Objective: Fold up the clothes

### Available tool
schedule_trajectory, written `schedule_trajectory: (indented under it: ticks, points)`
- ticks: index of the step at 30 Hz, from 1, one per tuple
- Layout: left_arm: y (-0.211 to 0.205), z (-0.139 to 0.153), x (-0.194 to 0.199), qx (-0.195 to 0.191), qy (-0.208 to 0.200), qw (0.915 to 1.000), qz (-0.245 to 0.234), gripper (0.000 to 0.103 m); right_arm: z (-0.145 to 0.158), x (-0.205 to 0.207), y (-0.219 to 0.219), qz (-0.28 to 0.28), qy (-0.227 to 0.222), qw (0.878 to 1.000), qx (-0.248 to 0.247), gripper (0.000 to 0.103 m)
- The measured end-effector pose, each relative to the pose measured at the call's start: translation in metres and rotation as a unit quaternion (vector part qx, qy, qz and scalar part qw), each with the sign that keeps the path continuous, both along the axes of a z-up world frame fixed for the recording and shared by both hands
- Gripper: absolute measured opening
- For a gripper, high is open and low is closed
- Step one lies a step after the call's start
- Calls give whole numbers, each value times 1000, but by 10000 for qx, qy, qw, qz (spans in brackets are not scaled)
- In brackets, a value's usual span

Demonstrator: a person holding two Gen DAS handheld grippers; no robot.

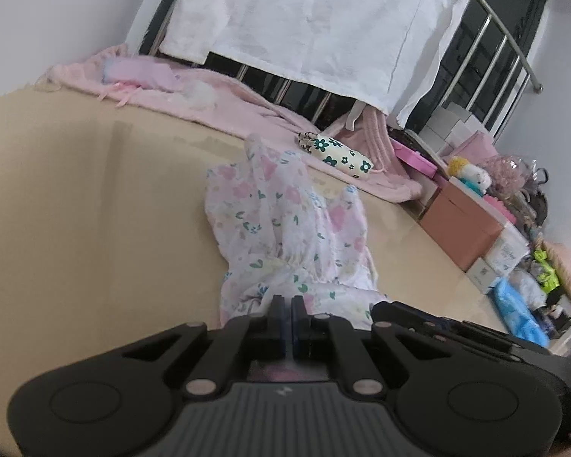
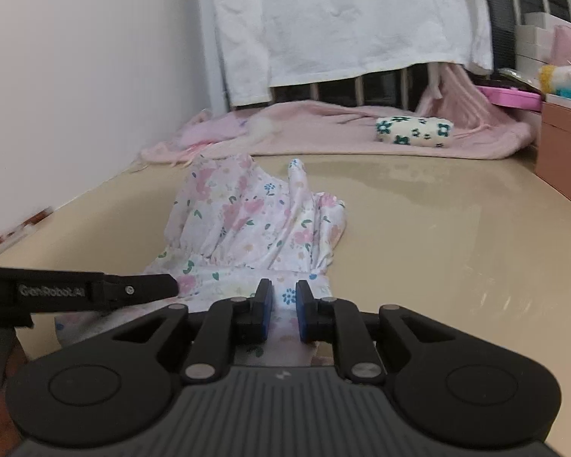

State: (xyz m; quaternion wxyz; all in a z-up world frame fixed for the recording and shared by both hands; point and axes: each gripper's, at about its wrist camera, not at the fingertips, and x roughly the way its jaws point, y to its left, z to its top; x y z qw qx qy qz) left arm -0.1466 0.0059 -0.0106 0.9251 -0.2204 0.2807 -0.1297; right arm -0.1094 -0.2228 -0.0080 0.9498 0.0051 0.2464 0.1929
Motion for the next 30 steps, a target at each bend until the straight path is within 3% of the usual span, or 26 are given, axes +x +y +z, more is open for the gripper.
schedule_trajectory:
  ticks: [2, 3, 4, 6, 7, 11, 16, 20, 26, 30]
  points:
    - [9, 9, -11, 0, -368, 9990, 259, 24, 6, -11, -3, 249, -94, 9996, -128, 17]
    - [13, 14, -16, 34, -575, 9975, 398, 48, 12, -22, -6, 543, -327, 9978, -187, 19]
    - [11, 19, -15, 364, -653, 9960, 489, 52, 18, -32, -7, 882, -558, 9942, -257, 24]
    - [9, 24, -10, 899, -729, 9917, 552, 34, 26, -50, -6, 1657, -906, 9804, -554, 73]
    - [8, 25, -9, 931, -767, 9918, 417, 33, 28, -59, -4, 2057, -1036, 9701, -760, 78]
    - [6, 27, -9, 743, -910, 9924, -362, 33, 29, -77, 1, 2899, -1220, 9411, -1239, 78]
    - [3, 27, -8, 544, -1060, 9843, -1302, 31, 19, -73, 6, 3519, -1231, 9069, -1964, 83]
    - [10, 13, 18, 473, -454, 9860, -1531, 31, 14, -55, 7, 3902, -872, 8902, -2183, 84]
    - [22, 5, 37, 203, -64, 9858, -1665, 30, 14, -21, 7, 4171, -473, 8821, -2140, 91]
    - [27, 3, 41, 124, -3, 9830, -1829, 30, 15, 8, 6, 4311, 117, 8880, -1597, 79]
